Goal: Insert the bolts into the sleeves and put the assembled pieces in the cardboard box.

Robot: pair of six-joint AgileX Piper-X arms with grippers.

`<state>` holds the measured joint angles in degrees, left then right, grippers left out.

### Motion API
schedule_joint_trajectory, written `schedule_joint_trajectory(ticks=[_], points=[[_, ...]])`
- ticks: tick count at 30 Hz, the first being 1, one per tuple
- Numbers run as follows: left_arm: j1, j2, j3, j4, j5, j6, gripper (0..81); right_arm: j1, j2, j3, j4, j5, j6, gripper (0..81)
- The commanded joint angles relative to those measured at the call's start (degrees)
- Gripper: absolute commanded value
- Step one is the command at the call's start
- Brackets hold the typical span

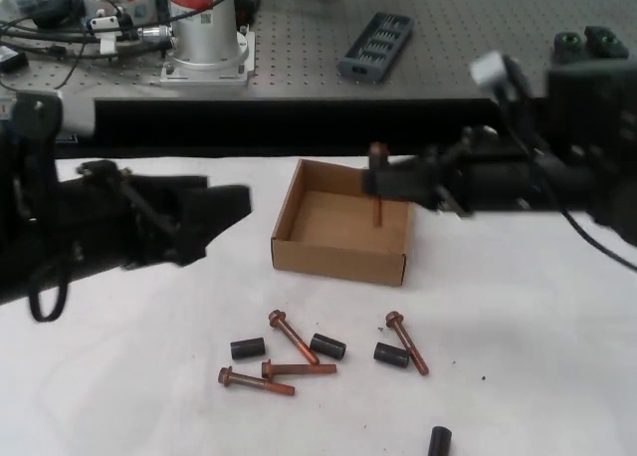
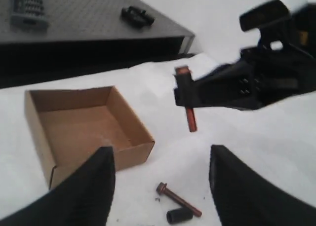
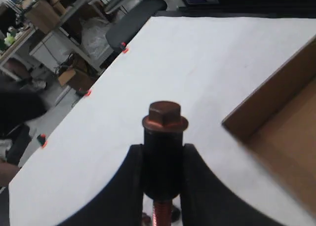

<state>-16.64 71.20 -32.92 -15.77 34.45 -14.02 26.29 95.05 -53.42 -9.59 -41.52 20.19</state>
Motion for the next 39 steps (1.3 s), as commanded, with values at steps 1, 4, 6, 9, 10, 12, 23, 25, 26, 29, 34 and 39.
schedule_joint_trajectory(ticks=[1, 4, 6, 9, 10, 12, 23, 25, 26, 29, 34, 39], points=[[-0.1, -7.3, -0.5, 12.9, -5.0, 2.6, 38.5, -1.1, 9.1, -10.3, 4.0, 1.0, 2.1, 2.4], [-0.1, -11.0, -0.5, 17.4, -5.8, 2.6, 35.8, -1.1, 15.1, -17.0, 8.0, 3.7, 2.1, 2.4], [-0.1, -13.1, -0.5, 19.1, -5.8, 2.6, 33.6, -1.1, 18.3, -21.5, 10.9, 4.2, 2.1, 2.4], [-0.1, -15.5, -0.5, 21.1, -5.8, 2.3, 30.2, -1.1, 21.2, -26.7, 15.5, 8.4, 2.1, 2.4], [-0.1, -16.1, -0.5, 21.7, -5.8, 2.3, 29.3, -1.1, 21.7, -27.8, 16.7, 10.0, 2.1, 2.4], [-0.1, -17.2, -0.5, 23.3, -6.6, 2.3, 29.3, -1.1, 22.2, -28.7, 18.0, 11.9, 2.0, 2.9], [-0.1, -17.6, -0.5, 26.4, -8.5, 2.9, 29.3, -1.1, 21.7, -28.8, 26.6, 10.1, 7.4, 42.6], [-0.1, -17.6, -0.5, 26.3, -8.5, 2.0, 29.3, -1.1, 21.0, -28.8, 30.0, 8.5, 6.9, 40.3], [-0.1, -17.6, -0.5, 26.3, -8.5, 1.1, 29.3, -1.1, 20.4, -28.7, 32.1, 8.4, 6.1, 40.2], [-0.2, -16.1, -0.5, 25.9, -8.5, -5.4, 29.3, -1.1, 16.8, -28.7, 40.5, 10.2, 0.4, 39.4], [-2.0, -9.1, -0.6, 25.9, -8.2, -8.1, 29.3, -0.9, 8.7, -28.6, 56.2, 18.9, -15.5, 33.0], [-6.1, 0.3, -3.7, 25.9, -10.0, -19.0, 29.3, -0.9, 0.8, -26.9, 59.5, 22.2, -17.4, 33.0]])
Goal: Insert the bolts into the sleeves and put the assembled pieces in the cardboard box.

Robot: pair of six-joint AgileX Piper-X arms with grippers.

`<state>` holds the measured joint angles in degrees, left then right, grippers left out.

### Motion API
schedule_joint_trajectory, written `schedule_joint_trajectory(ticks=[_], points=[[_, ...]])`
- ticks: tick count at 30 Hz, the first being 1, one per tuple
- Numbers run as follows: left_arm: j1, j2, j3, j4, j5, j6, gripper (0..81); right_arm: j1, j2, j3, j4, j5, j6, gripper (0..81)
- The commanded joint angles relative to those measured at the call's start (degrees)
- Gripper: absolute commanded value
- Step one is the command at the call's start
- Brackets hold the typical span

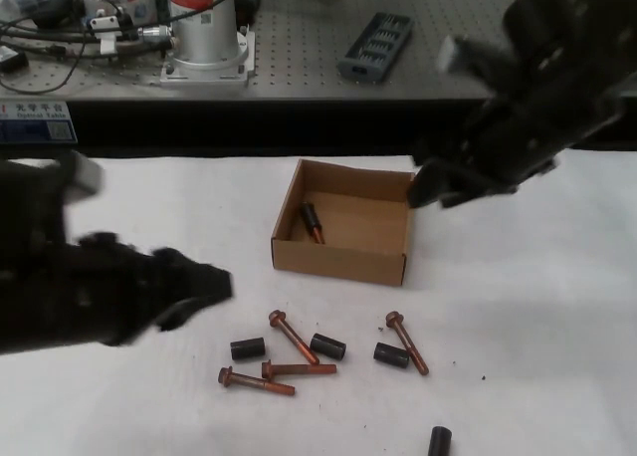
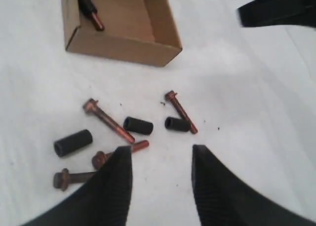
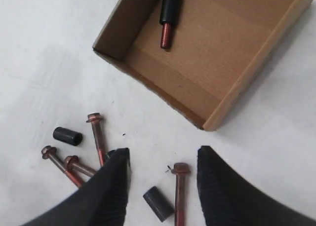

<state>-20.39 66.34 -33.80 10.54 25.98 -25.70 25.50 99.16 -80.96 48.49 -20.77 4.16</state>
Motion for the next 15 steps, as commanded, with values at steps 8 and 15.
schedule_joint_trajectory(ticks=[8, 15], points=[[-6.1, 18.7, -14.0, 3.2, -1.8, -18.5, 27.1, -0.1, -19.1, 17.8, -2.6, 2.8, 2.9, 32.8], [-6.1, 23.3, -18.6, 6.6, -2.8, -21.8, 19.1, -0.1, -31.6, 34.0, -7.9, 3.6, 9.8, 32.8]])
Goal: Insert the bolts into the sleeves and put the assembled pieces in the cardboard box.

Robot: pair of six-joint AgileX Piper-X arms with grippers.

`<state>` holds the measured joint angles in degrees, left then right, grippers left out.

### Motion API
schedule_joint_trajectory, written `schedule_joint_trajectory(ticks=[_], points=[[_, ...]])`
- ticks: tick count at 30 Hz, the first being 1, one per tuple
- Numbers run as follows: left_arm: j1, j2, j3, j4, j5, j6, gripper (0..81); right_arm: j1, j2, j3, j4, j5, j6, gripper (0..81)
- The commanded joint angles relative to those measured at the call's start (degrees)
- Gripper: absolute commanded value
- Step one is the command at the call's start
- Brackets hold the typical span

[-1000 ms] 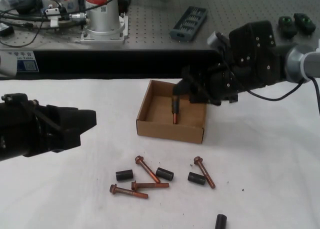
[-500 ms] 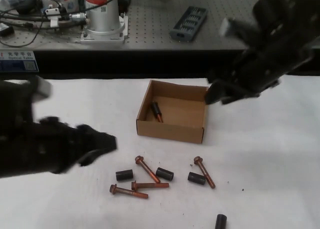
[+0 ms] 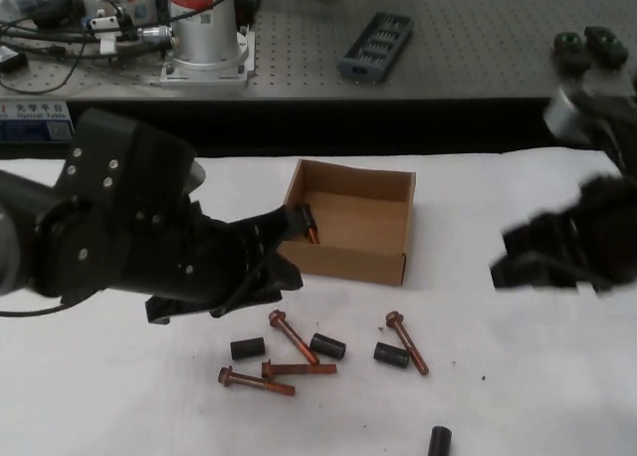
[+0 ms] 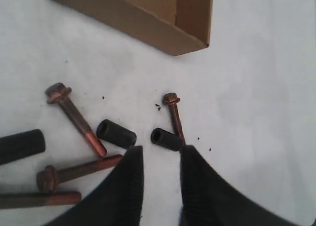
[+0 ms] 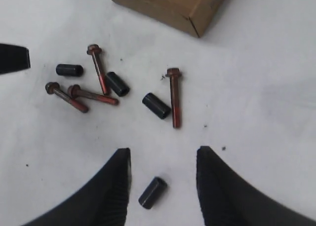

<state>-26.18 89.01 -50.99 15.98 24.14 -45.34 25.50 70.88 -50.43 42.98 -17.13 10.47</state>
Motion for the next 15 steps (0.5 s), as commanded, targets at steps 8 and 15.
schedule_joint_trajectory(ticks=[8, 15], points=[[-1.4, 4.3, -1.6, 4.3, -1.2, -14.7, 19.1, -0.1, -13.7, 14.4, -3.6, -0.1, 10.5, 32.8], [-6.3, 10.1, -5.4, 5.0, -6.2, -19.4, 19.1, -0.1, -23.0, 19.0, -4.5, -0.1, 13.1, 32.8]])
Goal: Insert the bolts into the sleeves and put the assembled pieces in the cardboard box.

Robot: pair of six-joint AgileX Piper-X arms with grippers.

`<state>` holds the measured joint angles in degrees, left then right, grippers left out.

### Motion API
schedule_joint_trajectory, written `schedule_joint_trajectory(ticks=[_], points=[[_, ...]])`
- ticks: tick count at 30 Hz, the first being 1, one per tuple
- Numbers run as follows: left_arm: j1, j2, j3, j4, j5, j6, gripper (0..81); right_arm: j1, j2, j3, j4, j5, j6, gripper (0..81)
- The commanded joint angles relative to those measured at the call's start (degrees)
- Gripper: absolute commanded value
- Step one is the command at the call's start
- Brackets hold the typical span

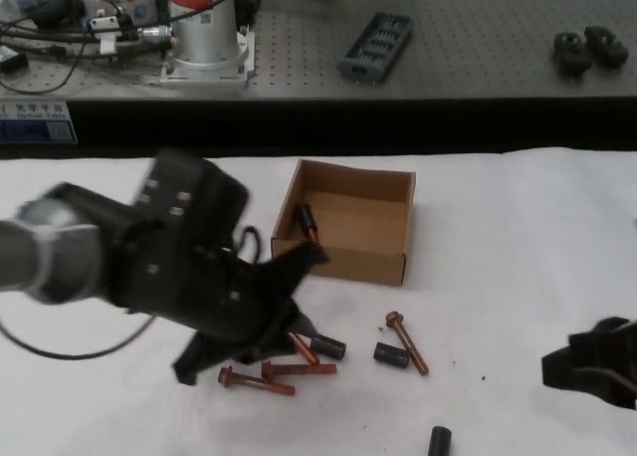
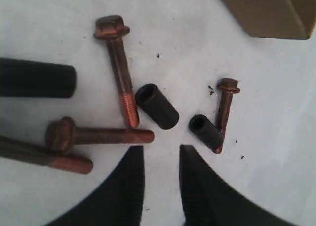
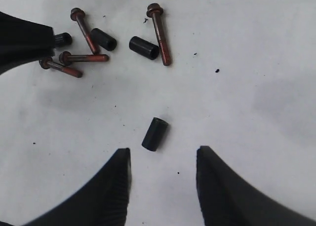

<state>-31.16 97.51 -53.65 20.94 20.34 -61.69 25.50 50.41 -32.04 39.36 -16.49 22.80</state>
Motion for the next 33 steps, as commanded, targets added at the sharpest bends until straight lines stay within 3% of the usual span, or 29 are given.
schedule_joint_trajectory(ticks=[1, 5, 11, 20, 33], points=[[-1.6, 2.7, -3.6, 0.0, -2.2, -4.1, 19.1, -0.1, -3.6, 0.8, -0.9, -1.0, 0.7, 32.8], [-1.6, 6.0, -7.8, 4.2, -2.6, -4.6, 19.1, -0.1, -7.2, 1.1, 0.3, -1.0, 0.7, 32.8], [-1.0, 8.1, -13.7, 13.9, -9.6, 1.5, 19.1, -0.1, -10.1, 1.1, 0.6, -1.0, 2.1, 32.8], [1.2, 9.6, -17.9, 20.7, -11.1, 1.3, 19.1, -0.1, -10.4, 1.1, 0.6, -1.2, 2.1, 32.8], [1.1, 11.4, -20.3, 21.0, -11.9, -4.0, 19.1, -0.1, -10.4, 1.1, 3.2, -2.5, 2.7, 32.8]])
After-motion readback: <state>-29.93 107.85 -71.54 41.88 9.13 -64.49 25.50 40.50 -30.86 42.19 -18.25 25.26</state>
